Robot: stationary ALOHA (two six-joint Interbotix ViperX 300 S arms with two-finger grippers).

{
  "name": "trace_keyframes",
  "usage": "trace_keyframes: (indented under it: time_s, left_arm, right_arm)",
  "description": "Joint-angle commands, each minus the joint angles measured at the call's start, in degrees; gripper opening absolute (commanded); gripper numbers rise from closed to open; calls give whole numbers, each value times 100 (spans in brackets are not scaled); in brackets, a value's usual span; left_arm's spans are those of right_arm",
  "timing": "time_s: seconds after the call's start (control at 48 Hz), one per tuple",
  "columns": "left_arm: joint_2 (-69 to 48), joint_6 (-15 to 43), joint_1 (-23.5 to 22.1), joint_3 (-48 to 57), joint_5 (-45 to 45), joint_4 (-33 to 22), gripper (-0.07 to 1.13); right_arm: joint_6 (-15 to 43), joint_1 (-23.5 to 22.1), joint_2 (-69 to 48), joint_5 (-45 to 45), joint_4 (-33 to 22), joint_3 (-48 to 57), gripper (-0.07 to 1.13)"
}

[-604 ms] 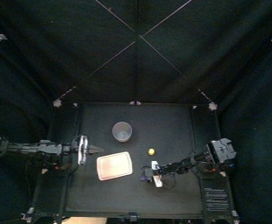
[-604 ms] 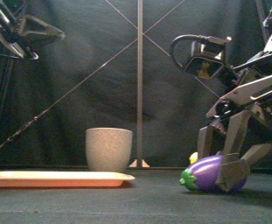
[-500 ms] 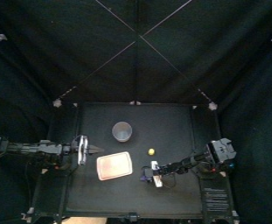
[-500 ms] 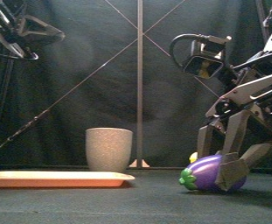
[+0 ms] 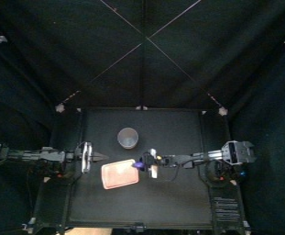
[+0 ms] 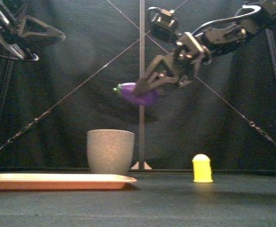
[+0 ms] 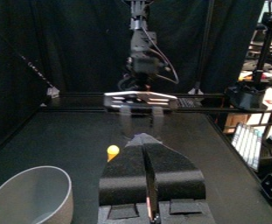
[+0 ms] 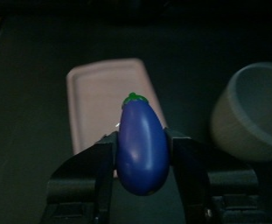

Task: Pick the eggplant then place it in the grey bowl
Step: Place eggplant in the grey bowl

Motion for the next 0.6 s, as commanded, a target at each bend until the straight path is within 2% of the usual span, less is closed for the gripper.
trace_keyframes:
  time_s: [0.021, 0.146, 0.396, 0.458, 0.604]
  left_arm:
    - [18, 9, 9, -70, -35, 0, -4]
    - [26, 0, 0, -70, -35, 0, -4]
    - [26, 0, 9, -70, -26, 0, -4]
    - [26, 0, 9, -70, -26, 0, -4]
    - [18, -9, 9, -62, -35, -9, -4]
  right_arm:
    - [-18, -483, -35, -26, -35, -563, 45]
    - [-44, -923, 316, -35, -44, -1063, 45]
    - [0, -1292, 1046, -35, -9, -1723, 46]
    - [9, -1371, 1213, -35, 18, -1872, 50]
    - [9, -1503, 1494, -35, 132, -2083, 67]
